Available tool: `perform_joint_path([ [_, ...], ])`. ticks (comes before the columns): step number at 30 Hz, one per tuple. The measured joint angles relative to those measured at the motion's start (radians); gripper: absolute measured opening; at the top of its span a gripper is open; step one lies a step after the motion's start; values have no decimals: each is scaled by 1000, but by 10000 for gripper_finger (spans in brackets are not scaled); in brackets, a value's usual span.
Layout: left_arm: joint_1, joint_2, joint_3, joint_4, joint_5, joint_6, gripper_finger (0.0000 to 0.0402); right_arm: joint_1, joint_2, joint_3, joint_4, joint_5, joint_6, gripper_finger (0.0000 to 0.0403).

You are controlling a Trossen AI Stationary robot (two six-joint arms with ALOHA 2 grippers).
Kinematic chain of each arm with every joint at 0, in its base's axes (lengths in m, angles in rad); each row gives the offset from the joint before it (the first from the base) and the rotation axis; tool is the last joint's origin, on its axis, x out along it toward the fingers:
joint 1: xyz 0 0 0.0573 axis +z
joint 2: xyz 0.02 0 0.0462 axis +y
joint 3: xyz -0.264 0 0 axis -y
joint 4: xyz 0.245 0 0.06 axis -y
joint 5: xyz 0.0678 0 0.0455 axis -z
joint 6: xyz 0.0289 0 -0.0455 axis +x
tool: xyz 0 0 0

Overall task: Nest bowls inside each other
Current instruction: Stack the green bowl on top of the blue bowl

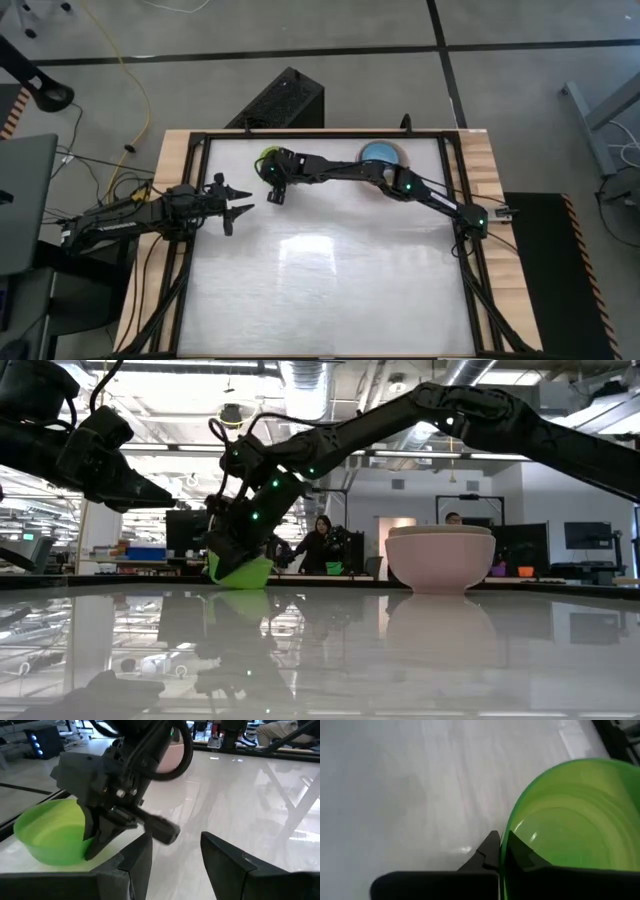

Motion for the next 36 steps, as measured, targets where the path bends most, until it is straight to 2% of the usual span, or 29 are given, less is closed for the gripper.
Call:
perform_joint_path([
  [5, 0, 0, 0, 0, 0, 0, 158, 0, -19, 42, -46, -50, 29, 11],
  [8, 0, 0, 0, 0, 0, 0, 158, 0, -69, 38, -133, -71, 43, 6],
  [20, 0, 0, 0, 1, 0, 0, 158, -74, -423, 41, -609, -72, 84, 5],
  [24, 0, 1, 0, 0, 0, 0, 158, -119, -526, -8, -759, -73, 115, 4],
  [29, 0, 1, 0, 0, -1, 0, 158, -152, -701, -234, -788, -71, 174, 4],
  [32, 0, 1, 0, 0, -1, 0, 158, -155, -859, -455, -697, -57, 221, 4],
  [36, 0, 1, 0, 0, -1, 0, 158, -151, -1058, -771, -528, 15, 304, 4],
])
